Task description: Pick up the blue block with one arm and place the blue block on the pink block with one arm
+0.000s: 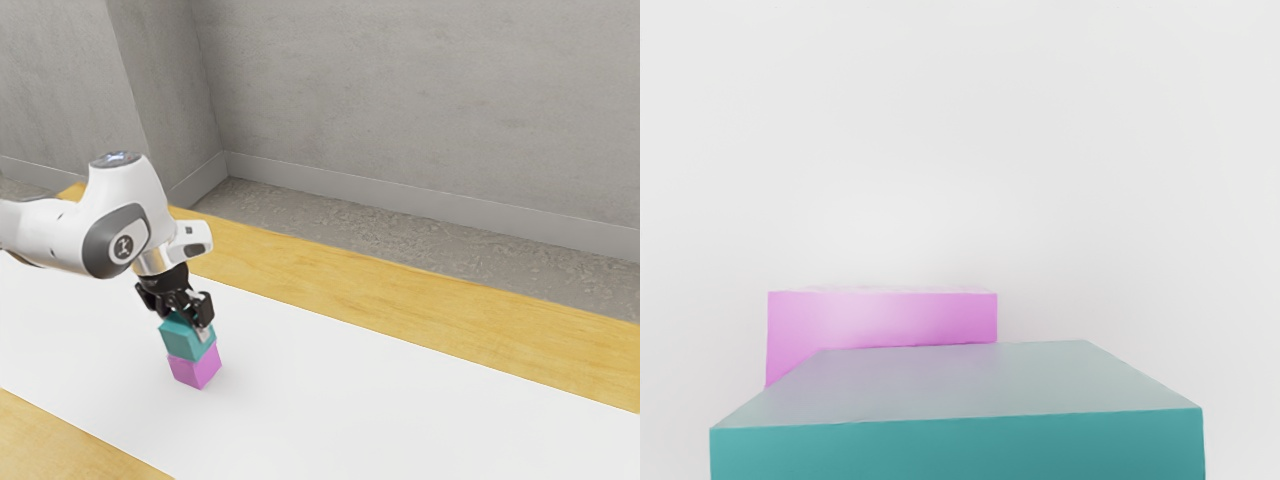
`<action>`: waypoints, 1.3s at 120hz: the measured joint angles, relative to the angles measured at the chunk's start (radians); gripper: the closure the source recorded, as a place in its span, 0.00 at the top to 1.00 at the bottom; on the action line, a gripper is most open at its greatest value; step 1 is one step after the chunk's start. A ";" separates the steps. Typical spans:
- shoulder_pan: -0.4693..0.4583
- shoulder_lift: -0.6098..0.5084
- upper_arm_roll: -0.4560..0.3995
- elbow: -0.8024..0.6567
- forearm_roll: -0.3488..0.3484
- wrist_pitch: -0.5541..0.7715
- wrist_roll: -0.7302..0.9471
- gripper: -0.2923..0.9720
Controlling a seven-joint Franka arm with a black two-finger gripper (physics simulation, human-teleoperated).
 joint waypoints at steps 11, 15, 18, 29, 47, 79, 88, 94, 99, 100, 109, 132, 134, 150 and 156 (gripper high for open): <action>0.001 0.005 0.001 -0.003 0.002 0.043 0.006 0.53; 0.001 0.005 0.002 -0.005 0.004 0.057 0.009 0.53; 0.001 0.003 0.002 -0.006 0.005 0.065 0.010 0.53; 0.000 -0.042 0.001 -0.007 0.005 0.063 0.014 0.53; 0.000 -0.077 0.004 -0.025 -0.003 -0.006 0.012 0.53; 0.032 -0.043 0.017 -0.030 -0.013 -0.084 0.030 0.53; 0.038 -0.023 0.017 -0.029 -0.018 -0.082 0.040 0.53; 0.038 -0.005 0.017 -0.029 -0.020 -0.066 0.052 0.53; 0.039 0.001 0.017 -0.028 -0.022 -0.055 0.061 0.53; 0.039 0.002 0.017 -0.028 -0.022 -0.053 0.063 0.53; 0.039 0.004 0.017 -0.028 -0.023 -0.038 0.078 0.53; 0.035 0.007 0.015 -0.021 -0.043 -0.010 0.109 0.54; 0.035 0.008 0.014 -0.021 -0.045 -0.005 0.111 0.54; 0.031 0.020 0.009 -0.019 -0.050 0.028 0.127 0.54; 0.034 0.023 0.009 -0.019 -0.051 0.034 0.132 0.53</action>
